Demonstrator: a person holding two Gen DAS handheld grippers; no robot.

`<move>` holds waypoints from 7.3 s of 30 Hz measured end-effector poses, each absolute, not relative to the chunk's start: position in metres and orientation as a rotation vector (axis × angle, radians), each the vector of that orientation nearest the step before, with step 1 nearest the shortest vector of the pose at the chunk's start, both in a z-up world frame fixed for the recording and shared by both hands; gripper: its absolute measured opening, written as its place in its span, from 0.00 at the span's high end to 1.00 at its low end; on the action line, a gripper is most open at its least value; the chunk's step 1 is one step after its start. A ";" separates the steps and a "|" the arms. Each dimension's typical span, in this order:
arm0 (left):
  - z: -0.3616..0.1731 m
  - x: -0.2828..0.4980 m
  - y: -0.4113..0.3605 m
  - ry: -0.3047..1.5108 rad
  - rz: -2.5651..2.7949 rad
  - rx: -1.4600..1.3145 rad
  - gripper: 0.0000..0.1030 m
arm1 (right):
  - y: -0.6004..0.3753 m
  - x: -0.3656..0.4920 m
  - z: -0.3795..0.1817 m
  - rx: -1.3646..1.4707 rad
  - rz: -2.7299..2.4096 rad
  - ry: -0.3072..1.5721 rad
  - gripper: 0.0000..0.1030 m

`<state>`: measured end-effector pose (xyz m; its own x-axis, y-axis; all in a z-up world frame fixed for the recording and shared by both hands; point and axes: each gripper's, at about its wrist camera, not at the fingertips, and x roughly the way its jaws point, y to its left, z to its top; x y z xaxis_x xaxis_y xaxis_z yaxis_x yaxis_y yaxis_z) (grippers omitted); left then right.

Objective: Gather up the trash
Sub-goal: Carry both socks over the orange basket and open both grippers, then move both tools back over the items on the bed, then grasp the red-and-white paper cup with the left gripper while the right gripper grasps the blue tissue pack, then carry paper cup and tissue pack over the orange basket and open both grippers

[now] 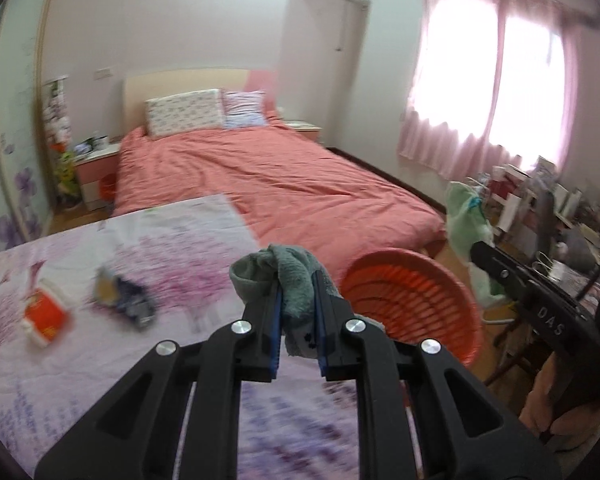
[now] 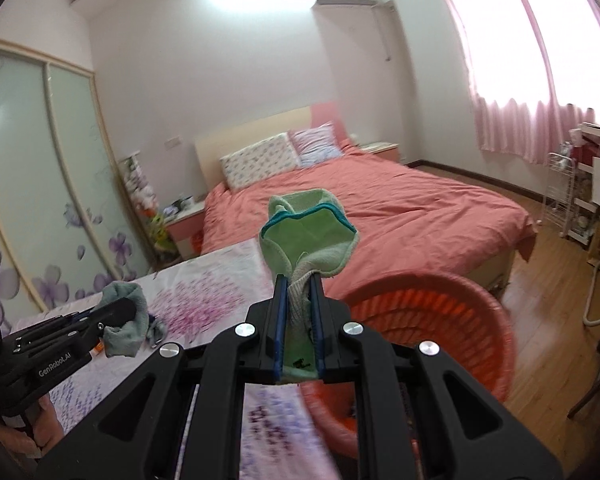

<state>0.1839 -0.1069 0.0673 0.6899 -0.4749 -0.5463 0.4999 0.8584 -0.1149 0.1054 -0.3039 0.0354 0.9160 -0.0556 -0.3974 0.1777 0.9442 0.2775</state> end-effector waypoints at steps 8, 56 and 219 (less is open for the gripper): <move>0.062 0.183 -0.183 0.595 -0.699 0.080 0.86 | -0.340 0.103 0.021 0.369 -0.193 0.383 0.89; -0.020 0.270 0.052 0.706 -0.069 0.223 0.09 | -0.265 0.158 -0.018 0.243 -0.142 0.613 0.25; 0.033 0.215 -0.201 0.722 -0.654 0.070 0.22 | -0.354 0.116 0.000 0.434 -0.240 0.510 0.64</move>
